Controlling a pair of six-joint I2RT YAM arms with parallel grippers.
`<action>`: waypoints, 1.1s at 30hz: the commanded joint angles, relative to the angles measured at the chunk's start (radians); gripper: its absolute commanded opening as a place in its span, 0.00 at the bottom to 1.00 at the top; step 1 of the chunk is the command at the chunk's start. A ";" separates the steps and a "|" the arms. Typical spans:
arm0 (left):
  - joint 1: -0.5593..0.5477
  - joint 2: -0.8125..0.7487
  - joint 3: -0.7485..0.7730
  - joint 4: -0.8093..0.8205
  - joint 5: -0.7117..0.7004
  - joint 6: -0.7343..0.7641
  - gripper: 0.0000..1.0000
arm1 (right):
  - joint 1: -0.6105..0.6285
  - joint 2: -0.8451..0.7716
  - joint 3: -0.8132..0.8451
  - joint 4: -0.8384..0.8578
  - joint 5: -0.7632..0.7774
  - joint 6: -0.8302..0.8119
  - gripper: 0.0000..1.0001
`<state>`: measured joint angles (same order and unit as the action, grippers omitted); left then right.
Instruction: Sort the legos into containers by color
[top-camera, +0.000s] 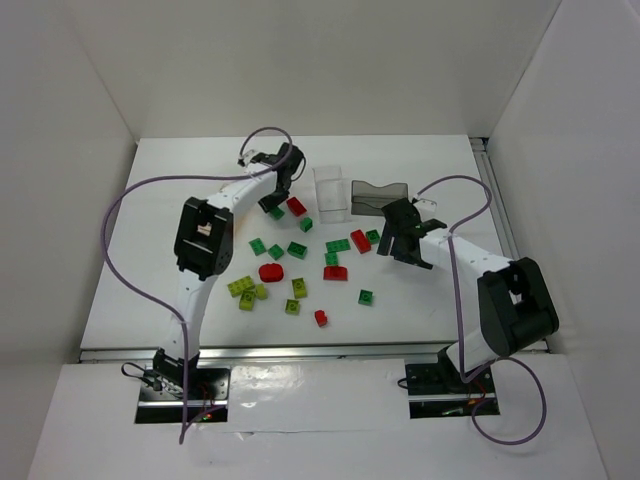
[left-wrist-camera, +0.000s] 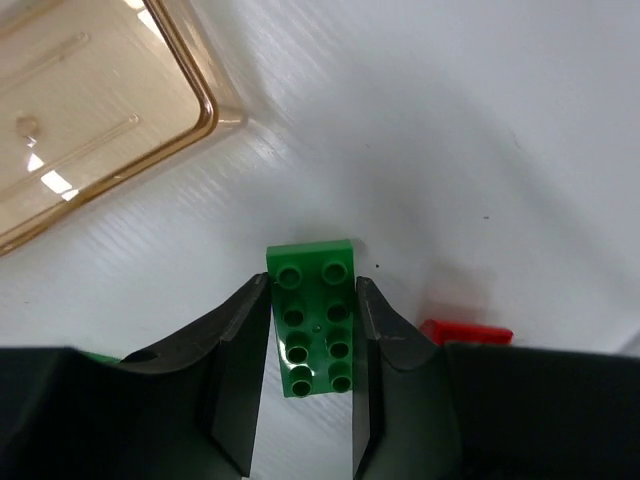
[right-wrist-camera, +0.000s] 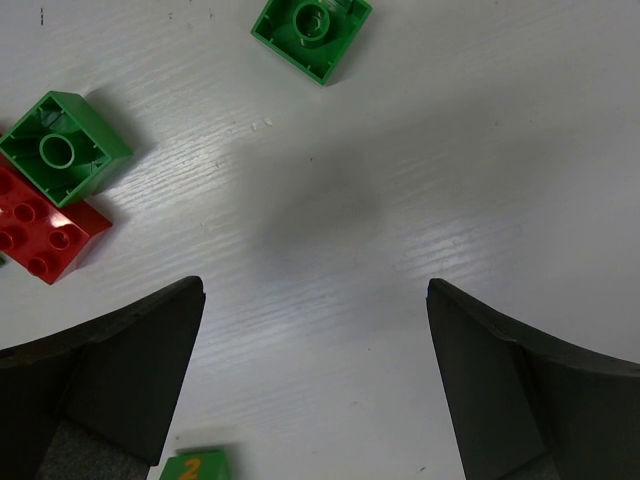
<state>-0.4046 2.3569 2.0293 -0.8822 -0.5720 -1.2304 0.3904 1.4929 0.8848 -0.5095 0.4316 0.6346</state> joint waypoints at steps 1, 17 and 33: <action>-0.002 -0.151 0.019 -0.015 -0.072 0.098 0.35 | 0.010 -0.036 0.011 -0.018 0.009 0.019 1.00; 0.153 -0.403 -0.230 -0.006 -0.082 0.134 0.38 | 0.019 -0.025 -0.010 0.012 -0.031 0.037 1.00; 0.092 -0.444 -0.251 0.052 -0.081 0.227 0.82 | 0.019 -0.056 -0.020 0.002 -0.013 0.037 1.00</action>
<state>-0.2401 1.9709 1.7672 -0.8593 -0.6186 -1.0637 0.4000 1.4834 0.8749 -0.5018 0.4023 0.6609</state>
